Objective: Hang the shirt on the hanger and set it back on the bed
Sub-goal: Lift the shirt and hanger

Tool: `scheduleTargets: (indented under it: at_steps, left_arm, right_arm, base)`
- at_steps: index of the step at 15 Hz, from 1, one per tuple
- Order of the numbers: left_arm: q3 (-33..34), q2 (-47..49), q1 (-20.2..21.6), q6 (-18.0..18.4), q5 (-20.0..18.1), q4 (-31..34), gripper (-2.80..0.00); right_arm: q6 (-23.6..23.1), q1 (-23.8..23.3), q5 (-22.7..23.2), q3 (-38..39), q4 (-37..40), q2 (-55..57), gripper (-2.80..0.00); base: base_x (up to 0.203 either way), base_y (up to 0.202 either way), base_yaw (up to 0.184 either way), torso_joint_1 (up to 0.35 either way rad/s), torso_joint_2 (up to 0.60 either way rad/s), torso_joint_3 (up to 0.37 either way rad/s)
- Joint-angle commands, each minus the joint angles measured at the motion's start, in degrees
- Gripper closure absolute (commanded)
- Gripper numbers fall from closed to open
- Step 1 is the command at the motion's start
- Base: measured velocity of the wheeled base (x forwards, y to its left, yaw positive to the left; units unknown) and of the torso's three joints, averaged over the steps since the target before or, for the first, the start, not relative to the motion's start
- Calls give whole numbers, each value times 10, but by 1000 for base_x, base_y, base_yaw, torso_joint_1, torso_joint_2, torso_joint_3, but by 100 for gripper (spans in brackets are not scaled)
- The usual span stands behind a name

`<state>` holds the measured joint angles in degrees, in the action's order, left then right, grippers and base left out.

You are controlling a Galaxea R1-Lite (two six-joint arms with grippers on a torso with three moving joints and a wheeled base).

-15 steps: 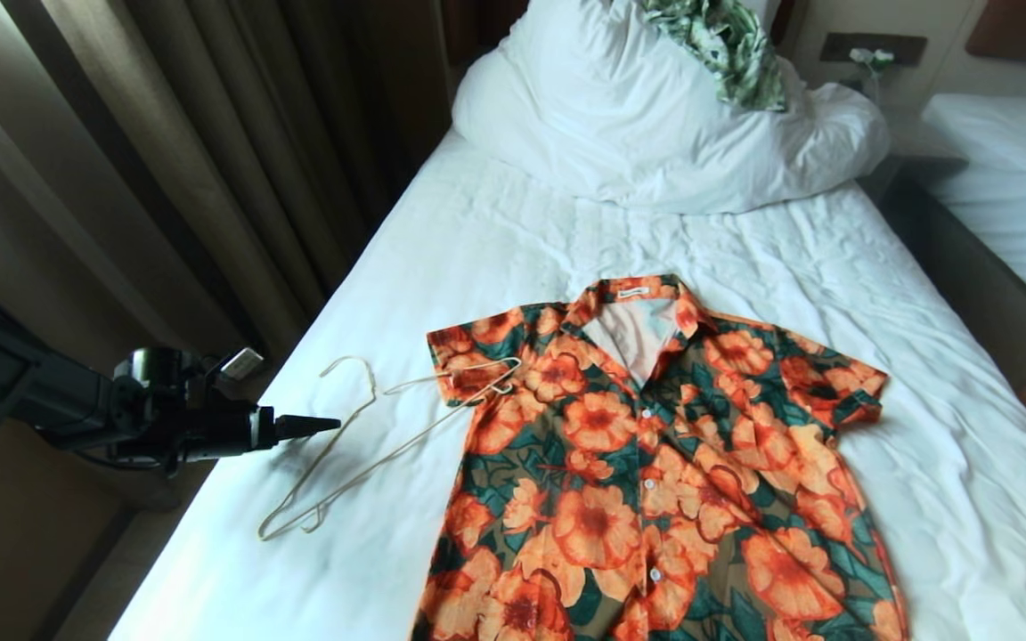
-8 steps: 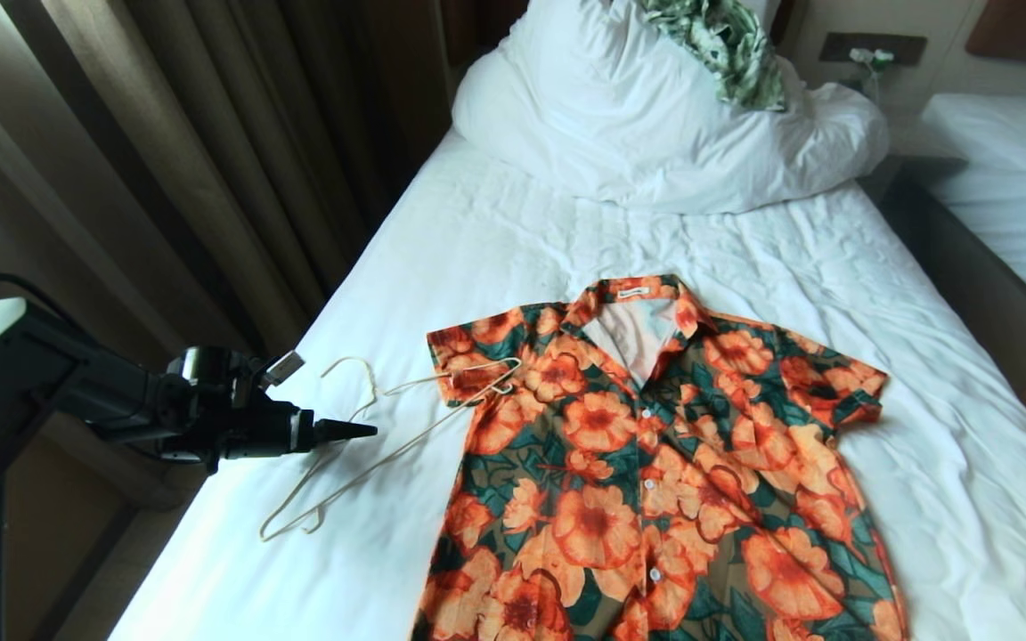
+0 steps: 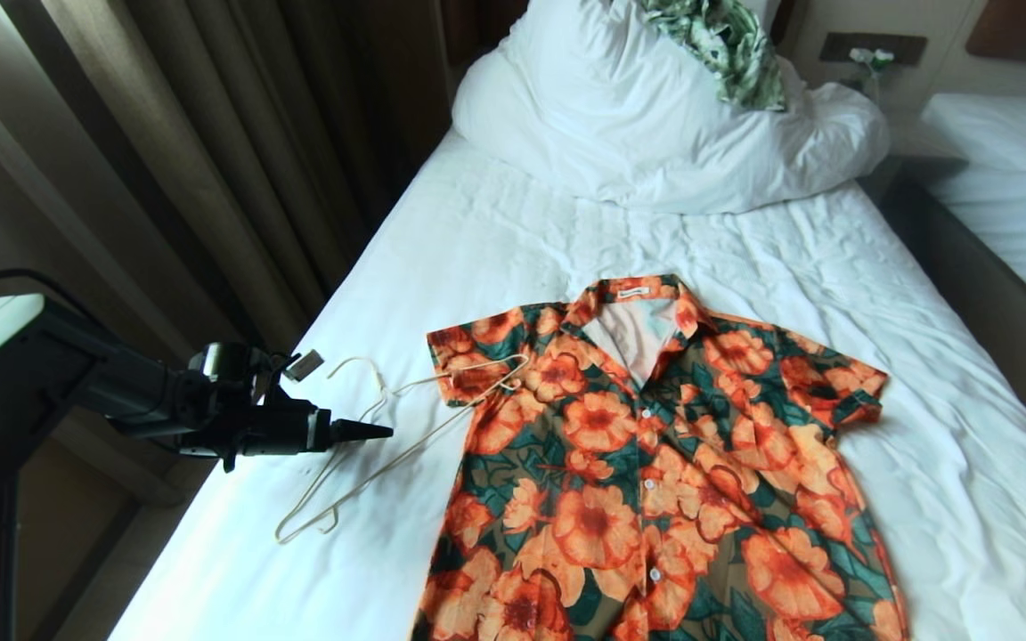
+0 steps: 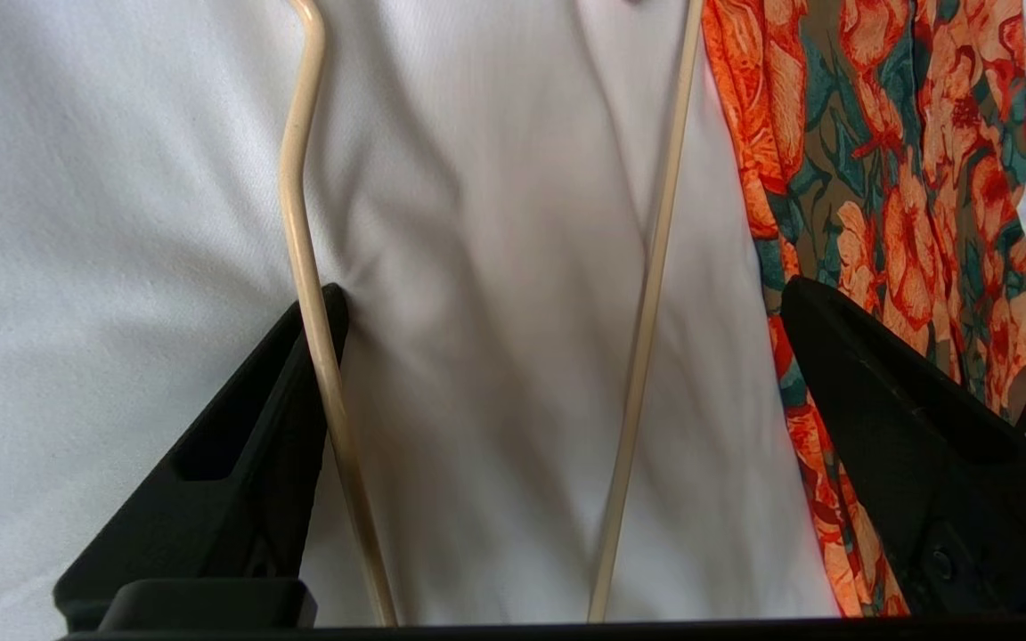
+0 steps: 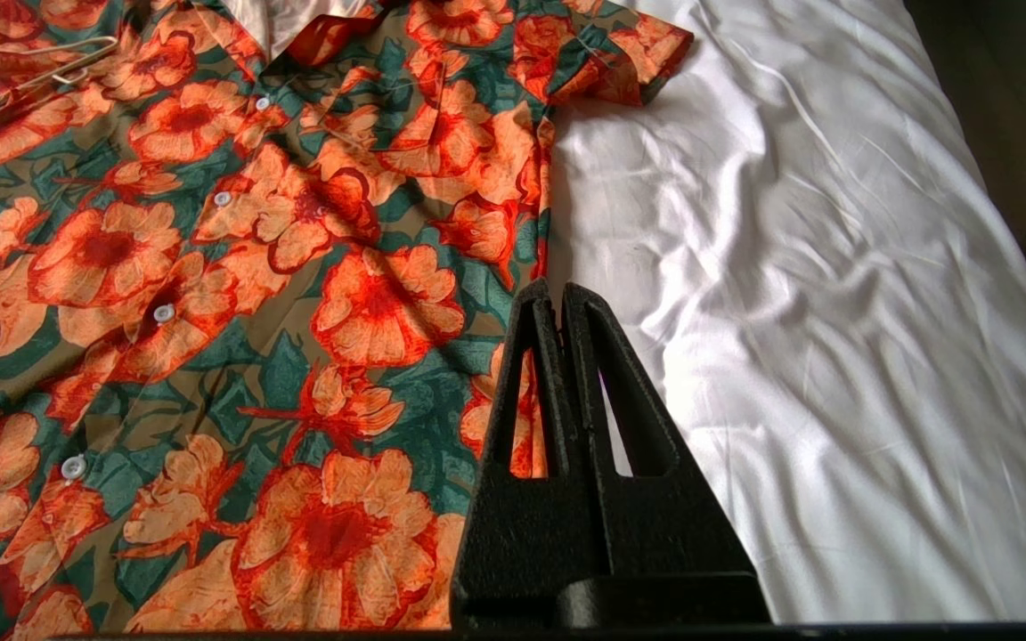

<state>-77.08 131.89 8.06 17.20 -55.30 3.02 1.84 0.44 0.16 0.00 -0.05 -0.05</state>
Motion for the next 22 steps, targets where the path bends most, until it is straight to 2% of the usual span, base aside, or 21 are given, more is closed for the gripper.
scheduleTargets:
  at_steps: [1, 4, 5, 12, 19, 22]
  left_arm:
    - [-5, 3, -1, 1, -3, 1, -280]
    - [-7, 9, -1, 2, -3, 1, -280]
    - [-7, 10, -1, 3, -3, 0, 0]
    - [-8, 1, 2, -1, -5, 5, 0]
    - [0, -122, 7, 2, -7, 138, 0]
    - [37, -203, 8, 3, -6, 166, 0]
  right_arm:
    - [0, 1, 0, 0, 0, 0, 0]
    - [0, 0, 0, 0, 0, 0, 0]
    - [0, 0, 0, -1, 0, 0, 0]
    - [0, 0, 0, 0, 0, 0, 0]
    - [0, 0, 0, 0, 0, 0, 0]
    - [0, 0, 0, 0, 0, 0, 0]
  base:
    - [0, 0, 0, 0, 0, 0]
    - [0, 0, 0, 0, 0, 0]
    - [0, 0, 0, 0, 0, 0]
    - [0, 0, 0, 0, 0, 0]
    - [0, 0, 0, 0, 0, 0]
    - [0, 0, 0, 0, 0, 0]
